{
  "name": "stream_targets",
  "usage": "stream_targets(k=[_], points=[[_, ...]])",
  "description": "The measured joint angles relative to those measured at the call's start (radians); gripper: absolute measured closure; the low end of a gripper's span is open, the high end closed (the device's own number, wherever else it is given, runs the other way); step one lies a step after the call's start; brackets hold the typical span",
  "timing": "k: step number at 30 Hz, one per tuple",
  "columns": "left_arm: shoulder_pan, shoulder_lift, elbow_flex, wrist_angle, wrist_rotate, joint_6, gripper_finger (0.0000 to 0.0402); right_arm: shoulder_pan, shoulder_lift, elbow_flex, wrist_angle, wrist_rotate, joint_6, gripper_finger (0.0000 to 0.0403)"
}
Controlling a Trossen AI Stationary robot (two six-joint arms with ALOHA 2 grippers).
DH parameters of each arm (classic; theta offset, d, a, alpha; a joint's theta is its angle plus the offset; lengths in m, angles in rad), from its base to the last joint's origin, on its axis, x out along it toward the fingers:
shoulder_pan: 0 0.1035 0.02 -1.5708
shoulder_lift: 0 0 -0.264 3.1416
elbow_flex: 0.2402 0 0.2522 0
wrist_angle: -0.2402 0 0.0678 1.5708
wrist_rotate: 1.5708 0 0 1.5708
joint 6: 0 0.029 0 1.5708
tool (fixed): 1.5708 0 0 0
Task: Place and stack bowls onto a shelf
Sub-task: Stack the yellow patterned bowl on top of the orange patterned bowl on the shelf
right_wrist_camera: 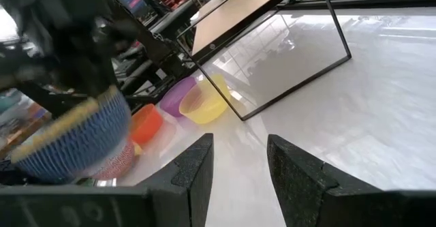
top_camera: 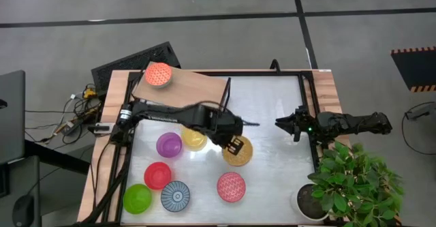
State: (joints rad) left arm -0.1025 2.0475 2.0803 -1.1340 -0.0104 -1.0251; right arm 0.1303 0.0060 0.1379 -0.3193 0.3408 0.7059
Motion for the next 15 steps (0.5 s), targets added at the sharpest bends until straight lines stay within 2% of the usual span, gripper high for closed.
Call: stream_targets(k=[4,8,10,15], points=[[0.034,0.000,0.134,-0.150,-0.007,0.081,0.0401,0.000,0.000,0.000,-0.017,0.001,0.000,0.0239],[0.091,0.000,0.264,-0.291,-0.063,0.131,0.0401,0.000,0.000,0.000,-0.026,0.002,0.000,0.0239],[0.124,-0.017,0.268,-0.346,-0.123,0.133,0.0401,0.000,0.000,0.000,-0.027,0.004,0.000,0.0239],[0.211,-0.074,0.243,-0.436,-0.147,0.170,0.0401,-0.003,0.000,0.000,-0.037,0.022,0.000,0.0239]])
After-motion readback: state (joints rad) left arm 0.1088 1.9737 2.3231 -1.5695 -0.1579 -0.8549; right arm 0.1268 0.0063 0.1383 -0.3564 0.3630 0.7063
